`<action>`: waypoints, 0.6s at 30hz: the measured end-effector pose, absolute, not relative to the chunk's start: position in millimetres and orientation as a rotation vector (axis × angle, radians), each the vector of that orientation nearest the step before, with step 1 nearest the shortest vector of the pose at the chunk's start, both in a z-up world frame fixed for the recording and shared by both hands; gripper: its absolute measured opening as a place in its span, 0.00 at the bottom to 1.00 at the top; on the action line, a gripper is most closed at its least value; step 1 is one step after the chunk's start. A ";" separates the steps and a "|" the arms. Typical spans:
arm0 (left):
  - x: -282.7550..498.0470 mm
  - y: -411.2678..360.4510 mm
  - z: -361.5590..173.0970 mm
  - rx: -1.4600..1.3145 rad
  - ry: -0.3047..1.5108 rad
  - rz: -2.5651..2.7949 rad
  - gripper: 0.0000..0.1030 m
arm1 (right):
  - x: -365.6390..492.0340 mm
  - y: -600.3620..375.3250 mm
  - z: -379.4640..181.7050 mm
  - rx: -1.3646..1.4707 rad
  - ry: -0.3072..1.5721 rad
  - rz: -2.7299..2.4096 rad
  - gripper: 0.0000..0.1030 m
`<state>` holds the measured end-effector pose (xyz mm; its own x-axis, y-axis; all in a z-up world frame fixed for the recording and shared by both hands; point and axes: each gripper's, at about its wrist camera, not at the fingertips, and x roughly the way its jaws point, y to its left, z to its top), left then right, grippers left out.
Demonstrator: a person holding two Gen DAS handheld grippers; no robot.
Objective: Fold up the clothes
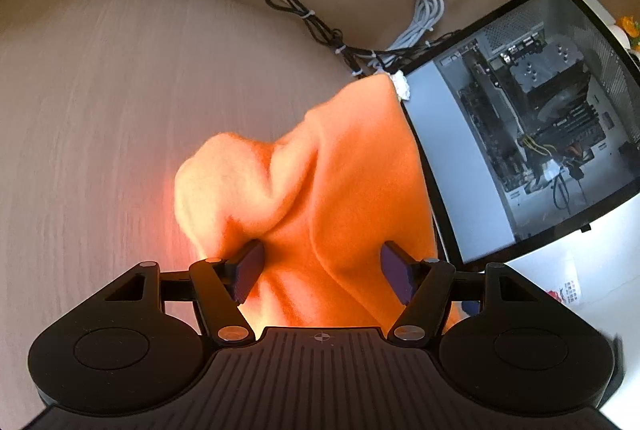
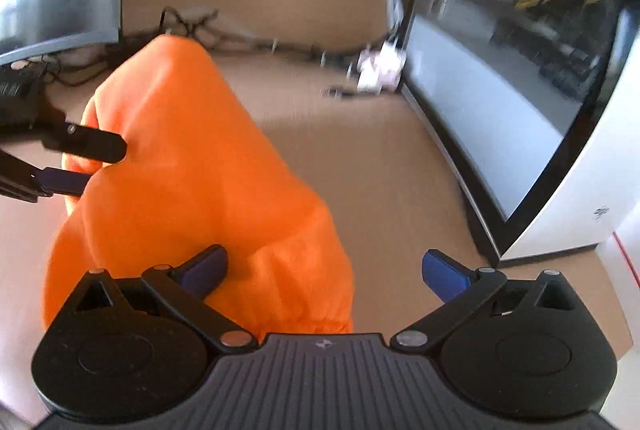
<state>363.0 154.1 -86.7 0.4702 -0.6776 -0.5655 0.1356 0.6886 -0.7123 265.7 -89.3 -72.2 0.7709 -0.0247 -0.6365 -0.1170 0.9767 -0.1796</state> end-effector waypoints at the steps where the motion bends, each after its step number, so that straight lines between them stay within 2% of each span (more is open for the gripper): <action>1: 361.7 155.4 -81.5 -0.642 0.955 -0.544 0.68 | 263.0 -84.9 -73.3 -0.246 0.666 0.042 1.00; 6: 336.6 155.1 -36.9 -0.588 0.811 -0.571 0.77 | 253.4 -95.2 -65.6 -0.228 0.681 0.083 1.00; 11: 337.3 115.9 -1.9 -0.541 0.670 -0.630 0.84 | 245.8 -113.1 -61.3 -0.246 0.673 0.215 1.00; 15: 375.3 87.7 -40.9 -0.524 0.800 -0.443 0.86 | 248.6 -122.5 -58.2 -0.270 0.673 0.329 1.00; 17: 392.6 81.5 -69.6 -0.547 0.897 -0.363 0.78 | 252.4 -130.1 -55.6 -0.273 0.665 0.395 1.00; 18: 397.6 79.8 -78.3 -0.560 0.911 -0.350 0.78 | 255.5 -133.5 -55.3 -0.273 0.661 0.426 1.00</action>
<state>397.6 79.8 -78.3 0.5722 -0.5097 -0.6425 0.0515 0.8042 -0.5921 255.5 -133.5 -55.3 0.7083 0.2930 -0.6423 -0.4634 0.8793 -0.1098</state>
